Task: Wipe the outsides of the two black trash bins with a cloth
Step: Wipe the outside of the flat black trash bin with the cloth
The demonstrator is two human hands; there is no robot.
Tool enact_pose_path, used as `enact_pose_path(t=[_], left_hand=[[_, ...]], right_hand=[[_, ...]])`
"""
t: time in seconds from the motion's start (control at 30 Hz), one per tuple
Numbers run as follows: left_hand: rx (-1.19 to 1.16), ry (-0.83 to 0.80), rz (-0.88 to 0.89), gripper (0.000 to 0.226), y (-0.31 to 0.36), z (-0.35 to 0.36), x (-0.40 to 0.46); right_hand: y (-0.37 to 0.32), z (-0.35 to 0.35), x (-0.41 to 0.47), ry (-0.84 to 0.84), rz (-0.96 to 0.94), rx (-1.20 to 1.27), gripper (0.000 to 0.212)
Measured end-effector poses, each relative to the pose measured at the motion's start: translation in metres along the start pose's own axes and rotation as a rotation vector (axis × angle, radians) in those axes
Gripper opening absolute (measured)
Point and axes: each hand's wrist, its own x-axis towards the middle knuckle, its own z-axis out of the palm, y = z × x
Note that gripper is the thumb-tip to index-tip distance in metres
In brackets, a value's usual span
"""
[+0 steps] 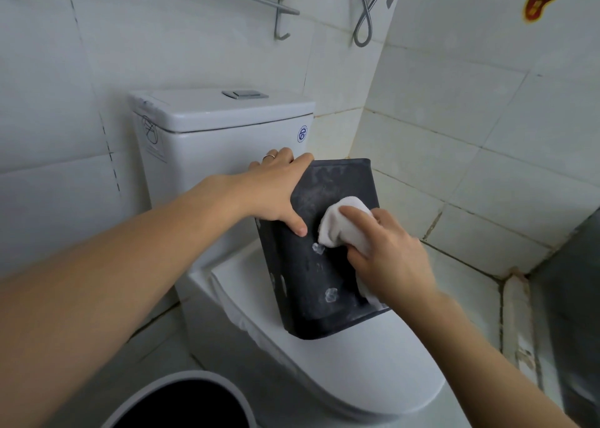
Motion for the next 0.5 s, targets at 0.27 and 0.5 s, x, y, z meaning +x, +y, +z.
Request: enact_pose_path(t=[0.27, 0.5], left_hand=[[0.010, -0.030, 0.015, 0.105, 0.003, -0.001, 0.009], [0.033, -0.026, 0.018, 0.105, 0.000, -0.001, 0.010]], right_hand=[[-0.004, -0.006, -0.006, 0.066, -0.105, -0.110, 0.055], [-0.019, 0.000, 0.005, 0.121, -0.065, -0.165, 0.045]])
